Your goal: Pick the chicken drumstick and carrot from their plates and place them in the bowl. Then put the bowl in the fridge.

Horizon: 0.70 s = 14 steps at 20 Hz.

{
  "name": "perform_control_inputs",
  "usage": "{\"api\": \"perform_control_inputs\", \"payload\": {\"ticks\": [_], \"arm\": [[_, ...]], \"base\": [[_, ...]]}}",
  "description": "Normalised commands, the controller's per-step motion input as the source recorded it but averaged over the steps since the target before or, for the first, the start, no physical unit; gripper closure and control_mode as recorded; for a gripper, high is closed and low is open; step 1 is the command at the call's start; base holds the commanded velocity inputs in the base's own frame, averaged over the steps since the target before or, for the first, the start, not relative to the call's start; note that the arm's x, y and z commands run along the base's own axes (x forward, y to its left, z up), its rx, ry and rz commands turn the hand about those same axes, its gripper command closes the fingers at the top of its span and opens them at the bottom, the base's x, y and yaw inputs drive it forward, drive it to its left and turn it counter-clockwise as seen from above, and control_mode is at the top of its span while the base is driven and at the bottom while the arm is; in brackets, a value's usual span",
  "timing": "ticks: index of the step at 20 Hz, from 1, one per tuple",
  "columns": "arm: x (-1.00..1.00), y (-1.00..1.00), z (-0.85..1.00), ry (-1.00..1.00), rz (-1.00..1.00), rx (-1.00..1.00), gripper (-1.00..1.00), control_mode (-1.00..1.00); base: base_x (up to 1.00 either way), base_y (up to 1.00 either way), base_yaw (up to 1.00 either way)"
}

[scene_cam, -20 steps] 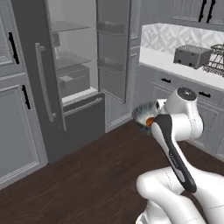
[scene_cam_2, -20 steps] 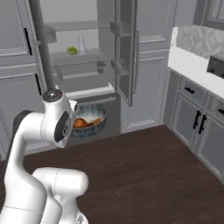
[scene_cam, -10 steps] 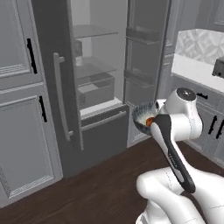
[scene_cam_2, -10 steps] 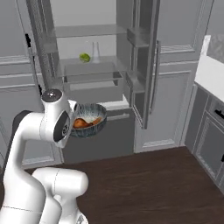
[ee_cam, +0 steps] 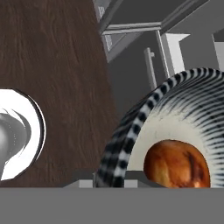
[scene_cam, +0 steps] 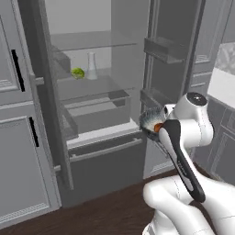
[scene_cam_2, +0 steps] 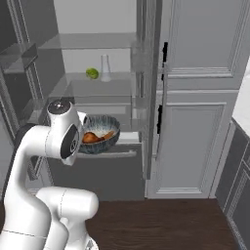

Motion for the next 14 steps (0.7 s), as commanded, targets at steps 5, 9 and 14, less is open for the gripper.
{"api": "perform_control_inputs", "payload": {"ticks": [5,9,14], "arm": [[0.0,0.0,0.0,0.0,0.0,0.0,1.0,1.0],[0.0,0.0,0.0,0.0,0.0,0.0,1.0,1.0],[0.0,0.0,0.0,0.0,0.0,0.0,1.0,1.0]], "base": [[1.0,-0.29,0.4],[0.56,0.2,0.36],[0.88,0.11,0.04]]}}
